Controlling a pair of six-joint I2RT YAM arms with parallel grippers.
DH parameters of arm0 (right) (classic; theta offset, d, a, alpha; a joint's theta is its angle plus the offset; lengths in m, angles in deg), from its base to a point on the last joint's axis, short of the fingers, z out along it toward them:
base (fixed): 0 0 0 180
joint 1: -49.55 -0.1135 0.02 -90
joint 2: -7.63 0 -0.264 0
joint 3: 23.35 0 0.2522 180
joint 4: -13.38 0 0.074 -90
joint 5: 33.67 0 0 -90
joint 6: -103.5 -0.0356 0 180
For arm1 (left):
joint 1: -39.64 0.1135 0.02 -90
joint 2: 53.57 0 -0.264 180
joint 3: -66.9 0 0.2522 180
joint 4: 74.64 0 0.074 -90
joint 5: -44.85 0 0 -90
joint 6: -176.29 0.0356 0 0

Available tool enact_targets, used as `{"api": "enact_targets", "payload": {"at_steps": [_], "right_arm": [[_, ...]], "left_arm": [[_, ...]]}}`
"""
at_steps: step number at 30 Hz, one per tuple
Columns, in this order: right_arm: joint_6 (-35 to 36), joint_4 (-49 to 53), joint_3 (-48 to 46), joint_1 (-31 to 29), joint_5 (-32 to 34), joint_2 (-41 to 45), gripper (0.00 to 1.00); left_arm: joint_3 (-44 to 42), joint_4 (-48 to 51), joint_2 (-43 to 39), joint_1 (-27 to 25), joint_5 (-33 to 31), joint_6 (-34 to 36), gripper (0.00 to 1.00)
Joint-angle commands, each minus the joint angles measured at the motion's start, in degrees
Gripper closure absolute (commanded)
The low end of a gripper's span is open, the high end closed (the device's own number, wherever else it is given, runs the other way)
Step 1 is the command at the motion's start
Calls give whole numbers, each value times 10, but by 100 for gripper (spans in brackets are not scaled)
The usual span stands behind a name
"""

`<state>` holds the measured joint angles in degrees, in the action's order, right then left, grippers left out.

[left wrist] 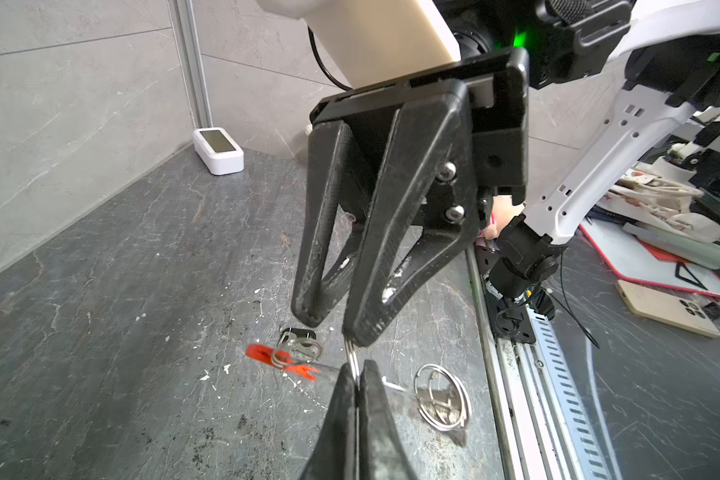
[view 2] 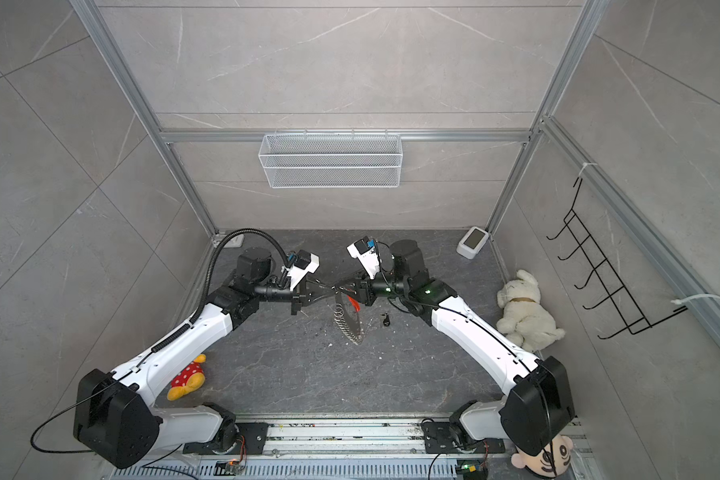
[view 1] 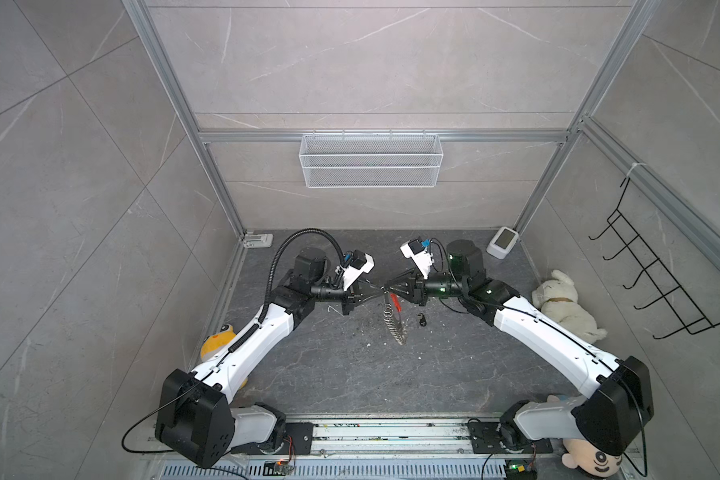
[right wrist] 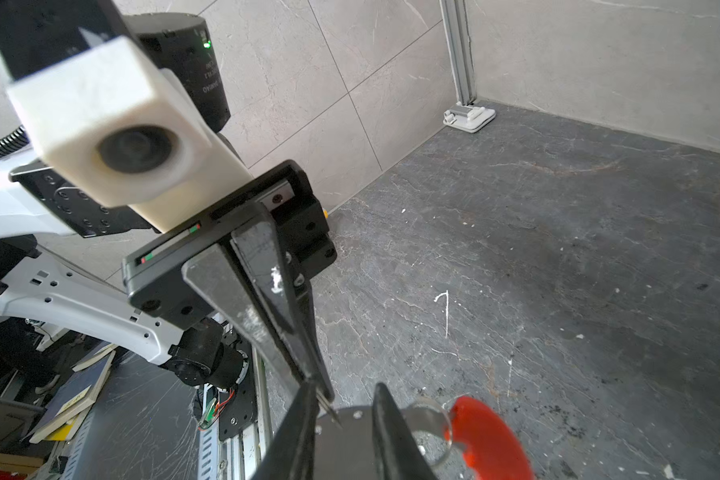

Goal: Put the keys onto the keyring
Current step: 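Lift the keyring with the left gripper while the right gripper reaches to grasp it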

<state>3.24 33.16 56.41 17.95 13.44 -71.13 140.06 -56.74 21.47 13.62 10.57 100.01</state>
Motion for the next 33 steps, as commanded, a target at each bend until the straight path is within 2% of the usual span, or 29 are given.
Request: {"api": "enact_targets", "payload": {"at_steps": [1, 16, 33], "right_arm": [[13, 15, 12, -6, -8, 2, 74], [-6, -15, 25, -9, -39, -13, 75], [-6, -18, 40, -21, -37, -19, 77]], "left_arm": [[24, -56, -4, 14, 51, -36, 100], [27, -73, -1, 25, 98, -63, 100], [27, -68, 3, 25, 101, -68, 100]]}}
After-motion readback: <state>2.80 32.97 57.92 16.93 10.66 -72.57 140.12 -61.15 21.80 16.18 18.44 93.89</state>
